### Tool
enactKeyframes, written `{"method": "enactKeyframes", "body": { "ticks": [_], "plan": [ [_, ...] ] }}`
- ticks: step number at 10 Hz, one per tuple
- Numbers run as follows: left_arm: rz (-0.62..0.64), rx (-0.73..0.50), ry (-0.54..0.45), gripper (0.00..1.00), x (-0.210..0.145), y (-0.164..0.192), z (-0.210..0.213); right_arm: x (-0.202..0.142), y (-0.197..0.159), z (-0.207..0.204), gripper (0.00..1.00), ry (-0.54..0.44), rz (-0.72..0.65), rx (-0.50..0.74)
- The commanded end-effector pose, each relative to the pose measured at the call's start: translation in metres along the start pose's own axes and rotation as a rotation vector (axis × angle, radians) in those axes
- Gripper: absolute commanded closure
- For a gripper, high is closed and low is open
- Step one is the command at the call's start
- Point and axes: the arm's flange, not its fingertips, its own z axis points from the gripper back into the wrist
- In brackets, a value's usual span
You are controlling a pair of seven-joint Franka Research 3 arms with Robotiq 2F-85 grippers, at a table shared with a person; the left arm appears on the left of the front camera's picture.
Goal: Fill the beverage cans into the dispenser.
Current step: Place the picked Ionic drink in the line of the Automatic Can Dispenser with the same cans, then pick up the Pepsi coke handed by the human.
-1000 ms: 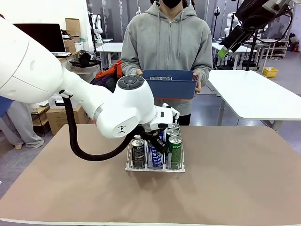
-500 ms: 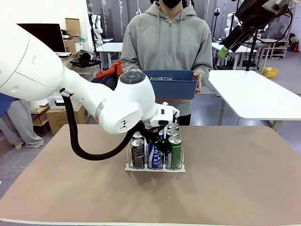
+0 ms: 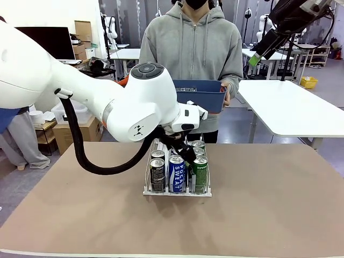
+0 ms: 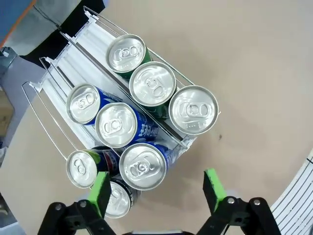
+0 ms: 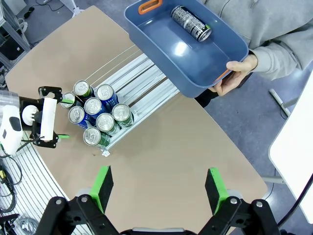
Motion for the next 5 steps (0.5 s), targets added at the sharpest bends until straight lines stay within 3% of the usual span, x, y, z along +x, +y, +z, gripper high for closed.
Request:
{"method": "enactKeyframes", "body": {
  "ticks": [1,5],
  "plan": [
    [0.000,-0.007,0.019,0.00,-0.0013,0.0054,-0.0180,-0.0028,0.0005,0.0009,0.00,0.000,-0.001,0.000],
    [0.000,-0.007,0.019,0.00,-0.0013,0.0054,-0.0180,-0.0028,0.0005,0.0009,0.00,0.000,-0.001,0.000]
  ]
}}
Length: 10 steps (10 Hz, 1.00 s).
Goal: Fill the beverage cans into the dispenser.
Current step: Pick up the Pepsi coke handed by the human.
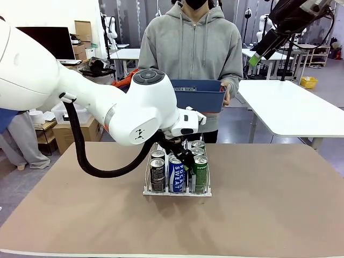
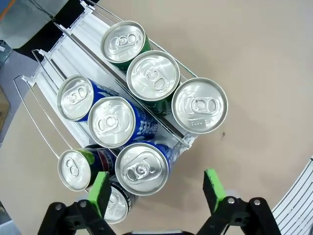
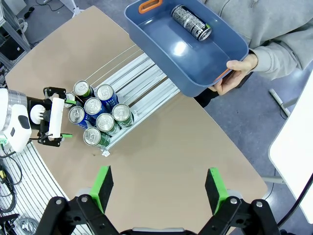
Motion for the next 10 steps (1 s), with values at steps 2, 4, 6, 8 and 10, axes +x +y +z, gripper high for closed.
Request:
{"method": "enactKeyframes", "body": {
  "ticks": [2,4,6,8,10],
  "plan": [
    [0.000,0.000,0.000,0.00,0.000,0.000,0.000,-0.003,0.000,0.001,0.00,0.000,-0.001,0.000],
    [-0.043,-0.101,0.021,0.00,-0.007,0.019,0.053,-0.003,0.000,0.001,0.00,0.000,-0.001,0.000],
    [-0.064,-0.137,0.018,0.00,-0.012,0.041,0.102,-0.003,0.000,0.001,0.00,0.000,-0.001,0.000],
    [-0.097,-0.189,0.024,0.00,-0.018,0.069,0.149,-0.003,0.000,0.001,0.00,0.000,-0.001,0.000],
    [-0.109,-0.235,0.001,0.00,-0.028,0.100,0.182,-0.003,0.000,0.001,0.00,0.000,-0.001,0.000]
  ]
}}
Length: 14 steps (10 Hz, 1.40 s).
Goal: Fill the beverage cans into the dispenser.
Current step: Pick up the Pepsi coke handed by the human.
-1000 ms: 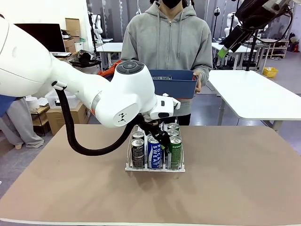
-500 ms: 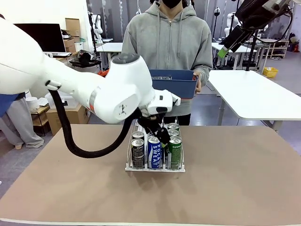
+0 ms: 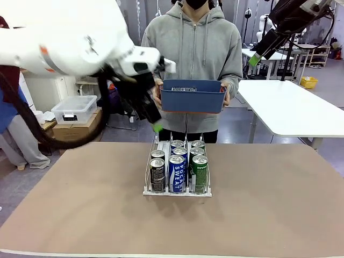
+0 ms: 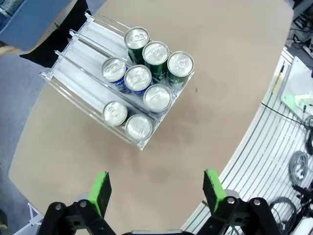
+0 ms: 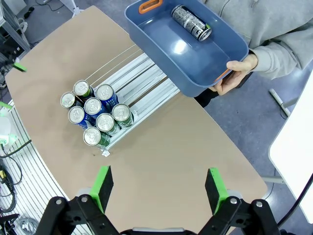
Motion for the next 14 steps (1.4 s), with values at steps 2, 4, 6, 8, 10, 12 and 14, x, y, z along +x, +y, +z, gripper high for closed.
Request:
{"method": "enactKeyframes", "body": {
  "ticks": [2,4,6,8,10,12,14],
  "plan": [
    [-0.020,-0.102,-0.059,0.00,-0.021,0.034,0.039,-0.003,0.001,0.001,0.00,0.000,0.000,0.000],
    [-0.006,-0.091,-0.165,0.00,-0.040,0.049,0.074,-0.003,0.001,0.001,0.00,0.000,0.000,0.000],
    [0.009,-0.038,-0.220,0.00,-0.055,0.058,0.101,-0.003,0.001,0.001,0.00,0.000,0.000,0.000],
    [-0.018,-0.023,-0.298,0.00,-0.067,0.069,0.121,-0.003,0.001,0.001,0.00,0.000,0.000,0.000],
    [-0.027,0.023,-0.303,0.00,-0.068,0.068,0.139,-0.003,0.001,0.001,0.00,0.000,0.000,0.000],
    [-0.041,0.060,-0.307,0.00,-0.067,0.068,0.152,-0.003,0.001,0.001,0.00,0.000,0.000,0.000],
    [-0.062,0.081,-0.297,0.00,-0.063,0.065,0.150,-0.003,0.001,0.001,0.00,0.000,0.000,0.000]
  ]
}}
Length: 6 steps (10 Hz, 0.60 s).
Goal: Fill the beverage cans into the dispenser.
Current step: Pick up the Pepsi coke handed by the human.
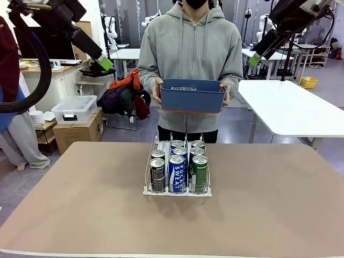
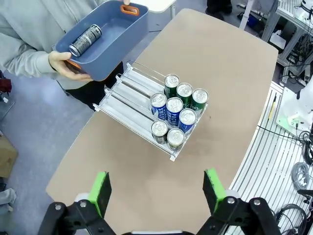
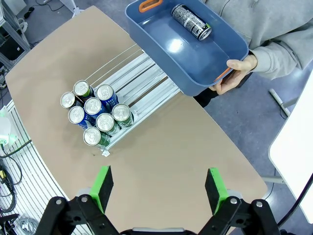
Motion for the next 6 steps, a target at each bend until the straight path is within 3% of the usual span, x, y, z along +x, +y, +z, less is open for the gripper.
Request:
{"method": "enactKeyframes", "body": {
  "ticks": [1,6],
  "plan": [
    [0.009,-0.005,0.001,0.00,-0.0019,0.0016,0.0003,-0.0027,0.0006,0.0009,0.00,0.000,0.000,0.000],
    [0.009,-0.005,0.001,0.00,-0.0019,0.0016,0.0003,-0.0027,0.0006,0.0009,0.00,0.000,0.000,0.000]
  ]
}}
